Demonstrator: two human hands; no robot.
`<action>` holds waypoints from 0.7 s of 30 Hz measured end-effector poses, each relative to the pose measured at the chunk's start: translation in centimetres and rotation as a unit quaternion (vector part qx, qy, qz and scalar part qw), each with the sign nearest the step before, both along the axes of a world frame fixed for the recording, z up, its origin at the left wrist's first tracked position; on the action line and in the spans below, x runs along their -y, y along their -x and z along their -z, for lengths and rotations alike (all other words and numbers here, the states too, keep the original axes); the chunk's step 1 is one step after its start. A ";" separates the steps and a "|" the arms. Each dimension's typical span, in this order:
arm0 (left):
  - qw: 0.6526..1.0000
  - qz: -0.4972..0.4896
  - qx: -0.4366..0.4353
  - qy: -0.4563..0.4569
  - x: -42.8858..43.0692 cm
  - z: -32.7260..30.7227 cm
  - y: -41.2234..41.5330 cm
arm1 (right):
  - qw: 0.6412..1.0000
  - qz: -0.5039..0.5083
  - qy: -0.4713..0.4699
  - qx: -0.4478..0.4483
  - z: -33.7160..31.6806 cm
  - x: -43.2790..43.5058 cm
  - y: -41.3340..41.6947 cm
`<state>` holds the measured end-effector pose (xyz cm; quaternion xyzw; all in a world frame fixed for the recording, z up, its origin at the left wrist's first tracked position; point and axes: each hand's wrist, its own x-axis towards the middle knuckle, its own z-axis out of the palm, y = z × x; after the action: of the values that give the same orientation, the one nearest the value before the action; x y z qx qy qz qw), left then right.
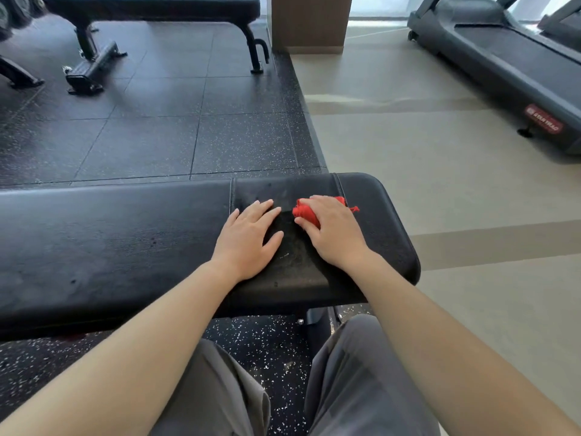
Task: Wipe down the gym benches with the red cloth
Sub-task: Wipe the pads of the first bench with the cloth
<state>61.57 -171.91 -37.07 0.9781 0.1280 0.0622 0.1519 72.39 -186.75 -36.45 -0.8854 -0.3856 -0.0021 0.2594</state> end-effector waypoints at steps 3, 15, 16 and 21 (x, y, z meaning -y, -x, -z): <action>1.000 -0.011 0.001 -0.016 0.4 0.1 0.2 | 1.000 0.007 0.003 0.001 0.1 -0.6 -0.5; 0.999 -0.022 -0.001 -0.027 0.4 -0.1 0.2 | 0.999 -0.040 -0.001 0.012 0.7 -1.3 -2.5; 0.999 -0.024 -0.002 -0.028 0.5 -0.1 0.2 | 0.999 -0.041 -0.001 0.012 0.7 -1.8 -3.3; 0.999 -0.033 -0.001 -0.035 0.7 -0.3 0.1 | 0.998 -0.062 0.009 0.003 0.4 -1.4 -3.7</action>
<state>61.42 -172.56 -36.79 0.9781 0.1583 0.0706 0.1152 76.13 -185.39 -36.85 -0.8620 -0.4407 0.0146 0.2499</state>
